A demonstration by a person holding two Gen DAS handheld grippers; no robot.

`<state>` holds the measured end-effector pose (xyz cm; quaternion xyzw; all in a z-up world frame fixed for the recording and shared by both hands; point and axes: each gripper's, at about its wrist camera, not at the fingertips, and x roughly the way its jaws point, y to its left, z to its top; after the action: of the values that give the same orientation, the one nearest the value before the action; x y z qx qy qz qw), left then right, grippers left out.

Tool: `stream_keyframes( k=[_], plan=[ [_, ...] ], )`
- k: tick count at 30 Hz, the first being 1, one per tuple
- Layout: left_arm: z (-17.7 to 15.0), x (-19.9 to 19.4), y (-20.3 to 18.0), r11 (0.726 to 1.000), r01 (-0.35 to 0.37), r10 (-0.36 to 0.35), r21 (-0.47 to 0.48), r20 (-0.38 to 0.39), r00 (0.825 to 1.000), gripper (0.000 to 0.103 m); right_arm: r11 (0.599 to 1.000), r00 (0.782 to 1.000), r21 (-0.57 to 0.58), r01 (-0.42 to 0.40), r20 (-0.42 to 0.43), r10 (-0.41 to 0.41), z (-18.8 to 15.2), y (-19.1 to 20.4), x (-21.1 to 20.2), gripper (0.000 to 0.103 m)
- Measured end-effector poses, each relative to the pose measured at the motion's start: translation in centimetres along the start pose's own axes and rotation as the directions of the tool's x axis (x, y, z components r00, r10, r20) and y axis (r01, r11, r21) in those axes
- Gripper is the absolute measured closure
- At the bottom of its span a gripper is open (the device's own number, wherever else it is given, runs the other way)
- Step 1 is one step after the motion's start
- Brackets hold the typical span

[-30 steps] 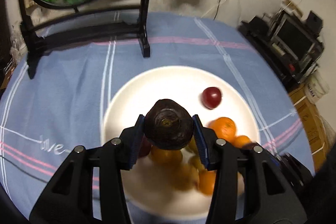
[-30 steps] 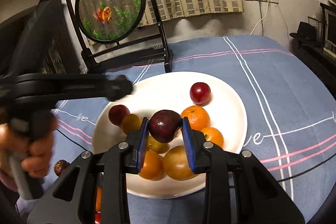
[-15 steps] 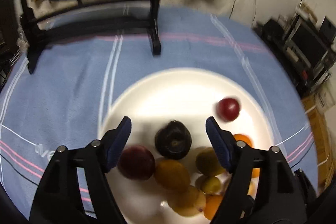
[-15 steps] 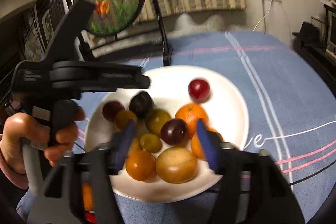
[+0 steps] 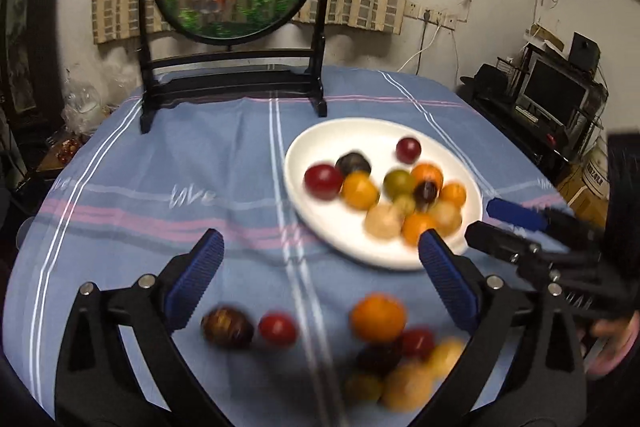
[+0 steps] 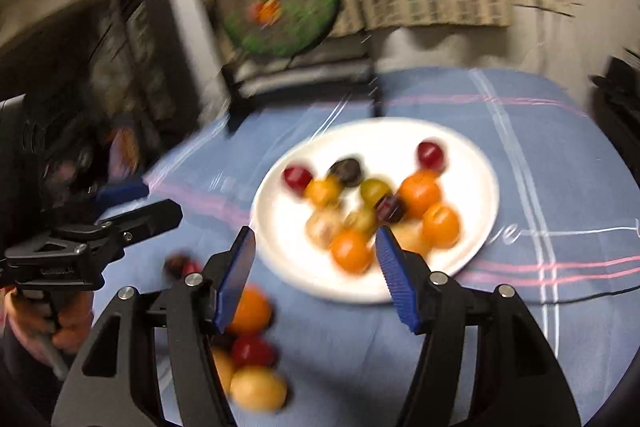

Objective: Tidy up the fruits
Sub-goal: 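Withdraw both grippers from the plate toward the fruit pile, then move the right gripper to the large pale round fruit and close on it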

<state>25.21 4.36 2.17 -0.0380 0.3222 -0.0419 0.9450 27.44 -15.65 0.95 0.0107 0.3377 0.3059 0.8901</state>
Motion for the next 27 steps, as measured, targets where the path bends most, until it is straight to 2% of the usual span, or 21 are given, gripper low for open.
stream_keyframes(
  k=[3,5,10,16,19,27],
  plan=[
    [-3.5,0.0,1.3,0.999,0.006,-0.006,-0.042,0.006,1.000,0.003,0.991,0.997,-0.128,-0.038,-0.070,0.030,-1.7,1.6,-0.3,0.040],
    [-4.1,0.5,1.7,0.998,-0.043,0.041,-0.042,-0.038,0.998,0.003,0.980,0.994,-0.192,-0.054,-0.105,0.034,-3.0,2.3,-0.7,0.040],
    [-4.1,0.9,2.5,0.991,0.031,-0.041,-0.133,-0.075,0.996,0.003,0.968,0.979,-0.219,-0.126,-0.187,0.085,-4.6,2.8,-0.8,0.040],
    [-4.3,0.1,3.0,0.988,0.008,-0.016,-0.154,-0.046,0.999,0.003,0.940,0.967,-0.312,-0.139,-0.248,0.061,-6.3,4.6,-0.1,0.042],
    [-4.4,-0.2,2.8,0.989,0.014,-0.020,-0.146,-0.039,0.999,0.003,0.937,0.962,-0.319,-0.140,-0.266,0.053,-6.5,4.6,0.3,0.047],
    [-4.4,-0.5,2.1,0.994,0.006,-0.009,-0.109,-0.027,1.000,0.003,0.940,0.957,-0.314,-0.129,-0.287,0.036,-6.8,4.4,0.9,0.049]
  ],
)
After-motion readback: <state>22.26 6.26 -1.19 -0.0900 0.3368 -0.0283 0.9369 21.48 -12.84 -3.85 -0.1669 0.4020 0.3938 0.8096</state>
